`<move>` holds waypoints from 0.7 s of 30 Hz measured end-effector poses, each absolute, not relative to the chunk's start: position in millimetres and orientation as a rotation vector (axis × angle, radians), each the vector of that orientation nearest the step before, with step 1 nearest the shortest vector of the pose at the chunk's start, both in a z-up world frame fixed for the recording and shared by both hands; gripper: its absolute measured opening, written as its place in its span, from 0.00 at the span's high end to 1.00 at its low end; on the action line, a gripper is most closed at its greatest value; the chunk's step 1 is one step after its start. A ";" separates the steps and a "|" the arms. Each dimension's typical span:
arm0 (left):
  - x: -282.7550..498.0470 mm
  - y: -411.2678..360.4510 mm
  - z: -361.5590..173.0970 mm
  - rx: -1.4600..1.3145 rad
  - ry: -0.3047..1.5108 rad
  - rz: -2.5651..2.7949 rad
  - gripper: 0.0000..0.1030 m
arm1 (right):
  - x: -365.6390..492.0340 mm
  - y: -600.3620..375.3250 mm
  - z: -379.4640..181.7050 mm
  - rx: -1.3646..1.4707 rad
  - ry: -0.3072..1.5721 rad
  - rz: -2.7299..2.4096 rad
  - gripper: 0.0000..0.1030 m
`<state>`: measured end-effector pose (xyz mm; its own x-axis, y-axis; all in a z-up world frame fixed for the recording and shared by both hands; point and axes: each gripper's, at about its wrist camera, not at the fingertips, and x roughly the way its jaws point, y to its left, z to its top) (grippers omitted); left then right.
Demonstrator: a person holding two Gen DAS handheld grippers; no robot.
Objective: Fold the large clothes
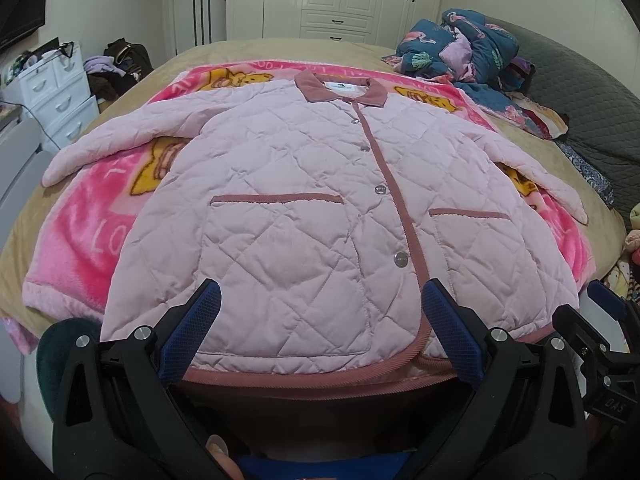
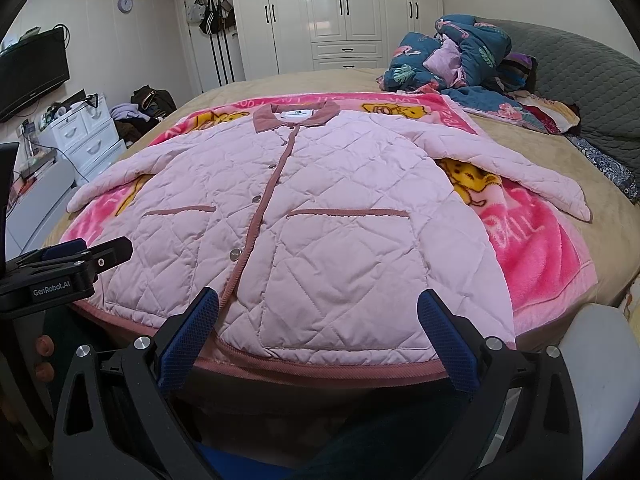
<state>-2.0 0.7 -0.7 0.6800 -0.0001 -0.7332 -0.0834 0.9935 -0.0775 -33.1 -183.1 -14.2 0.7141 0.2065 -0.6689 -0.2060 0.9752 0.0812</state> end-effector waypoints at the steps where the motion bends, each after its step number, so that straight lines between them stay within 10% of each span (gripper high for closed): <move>1: -1.9 -0.4 -0.5 -0.107 0.822 0.046 0.09 | -33.3 -183.0 -13.9 0.001 0.740 0.228 0.04; 21: -2.0 0.4 -1.2 -0.107 0.823 0.046 0.09 | -32.4 -182.0 -14.5 0.000 0.744 0.230 0.04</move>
